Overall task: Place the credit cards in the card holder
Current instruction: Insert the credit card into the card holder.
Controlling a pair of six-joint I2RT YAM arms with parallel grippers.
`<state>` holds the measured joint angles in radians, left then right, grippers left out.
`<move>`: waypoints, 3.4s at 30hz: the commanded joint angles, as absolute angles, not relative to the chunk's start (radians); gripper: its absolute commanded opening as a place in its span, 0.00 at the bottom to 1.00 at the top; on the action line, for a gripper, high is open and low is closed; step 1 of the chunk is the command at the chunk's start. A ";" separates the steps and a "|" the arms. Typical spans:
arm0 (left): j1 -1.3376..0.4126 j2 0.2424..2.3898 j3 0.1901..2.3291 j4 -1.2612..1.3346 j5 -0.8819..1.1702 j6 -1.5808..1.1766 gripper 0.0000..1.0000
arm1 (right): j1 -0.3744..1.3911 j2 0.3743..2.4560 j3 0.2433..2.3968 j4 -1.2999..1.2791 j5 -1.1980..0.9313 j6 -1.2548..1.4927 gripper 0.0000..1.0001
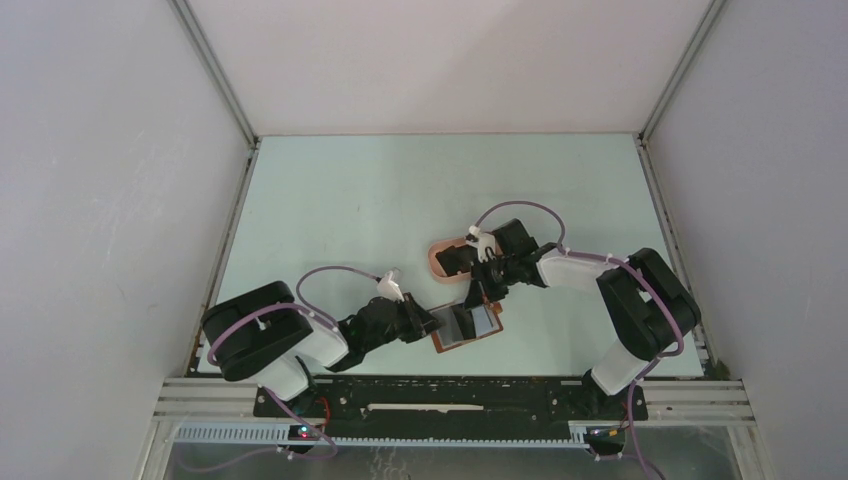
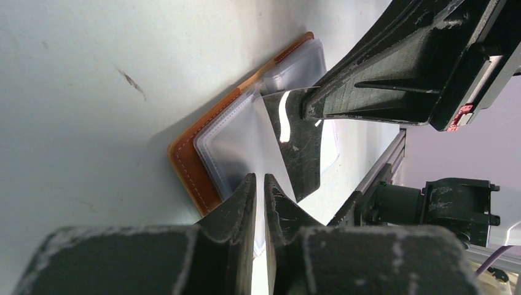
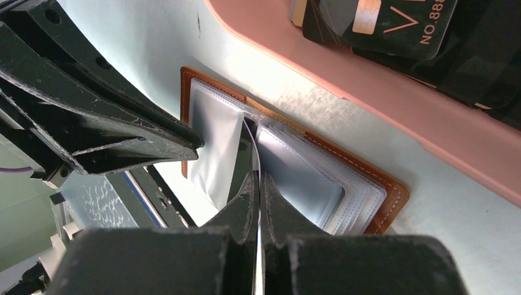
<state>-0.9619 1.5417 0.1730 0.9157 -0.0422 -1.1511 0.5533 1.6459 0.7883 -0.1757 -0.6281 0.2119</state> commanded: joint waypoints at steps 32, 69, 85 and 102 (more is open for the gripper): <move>-0.966 1.521 0.173 0.919 -0.032 -1.104 0.21 | 0.639 1.697 0.900 -0.278 -0.551 0.125 0.19; -0.989 1.057 0.093 0.502 -0.151 -1.053 0.51 | 0.639 1.616 0.920 -0.336 -0.520 0.005 0.48; -0.989 1.011 0.063 0.495 -0.160 -1.064 0.52 | 0.638 1.610 0.920 -0.356 -0.526 -0.033 0.53; -0.991 1.066 0.076 0.511 -0.139 -1.082 0.51 | 0.640 1.609 0.920 -0.366 -0.523 -0.036 0.52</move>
